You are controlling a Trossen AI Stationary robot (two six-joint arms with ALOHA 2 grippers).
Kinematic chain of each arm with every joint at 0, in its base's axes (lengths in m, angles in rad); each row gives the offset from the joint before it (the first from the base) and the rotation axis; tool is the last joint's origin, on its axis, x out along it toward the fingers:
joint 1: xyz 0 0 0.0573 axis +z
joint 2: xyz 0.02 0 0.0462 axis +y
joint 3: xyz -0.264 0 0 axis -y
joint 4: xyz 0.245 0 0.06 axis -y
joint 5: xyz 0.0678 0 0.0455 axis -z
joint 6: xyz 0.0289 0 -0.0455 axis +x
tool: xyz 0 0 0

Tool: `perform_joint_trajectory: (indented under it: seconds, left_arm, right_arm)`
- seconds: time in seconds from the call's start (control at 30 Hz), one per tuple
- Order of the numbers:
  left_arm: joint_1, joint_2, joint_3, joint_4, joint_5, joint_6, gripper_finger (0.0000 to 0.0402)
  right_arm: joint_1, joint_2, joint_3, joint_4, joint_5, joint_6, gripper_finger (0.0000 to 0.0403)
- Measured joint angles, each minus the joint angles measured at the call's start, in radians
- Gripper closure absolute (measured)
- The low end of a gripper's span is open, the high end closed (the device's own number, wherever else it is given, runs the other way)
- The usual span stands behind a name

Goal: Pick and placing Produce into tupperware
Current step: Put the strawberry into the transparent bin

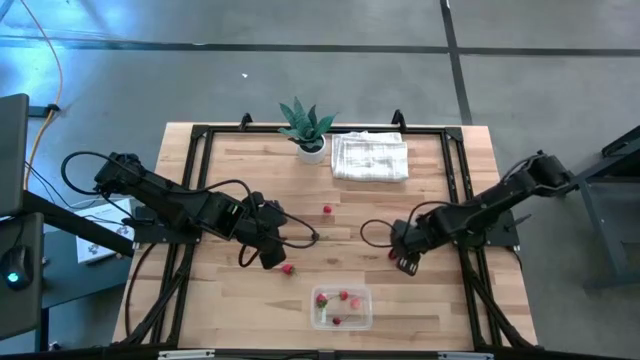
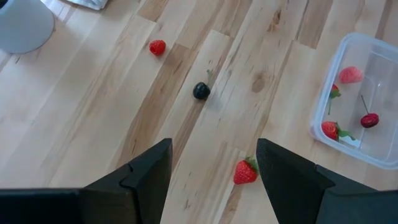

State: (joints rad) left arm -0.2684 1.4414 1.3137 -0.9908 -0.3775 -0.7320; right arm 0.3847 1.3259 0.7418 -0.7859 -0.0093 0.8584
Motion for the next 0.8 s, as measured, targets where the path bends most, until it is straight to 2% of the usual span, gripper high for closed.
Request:
perform_joint_trajectory:
  seconds: [0.33, 0.7, 0.8]
  left_arm:
    - [0.0, 0.0, 0.0, 0.001, 0.0, -0.01, 0.0179]
    - [0.0, 0.0, 0.0, 0.006, -0.001, -0.016, 0.0179]
    - [0.0, 0.0, 0.0, 0.012, 0.0, -0.016, 0.0179]
  right_arm:
    - [0.0, 0.098, 0.0, 0.024, -0.025, -0.16, 0.024]
    - [-0.016, 0.127, 0.0, 0.023, -0.011, -0.178, 0.0241]
    - [-0.032, 0.127, 0.0, 0.024, 0.003, -0.159, 0.0257]
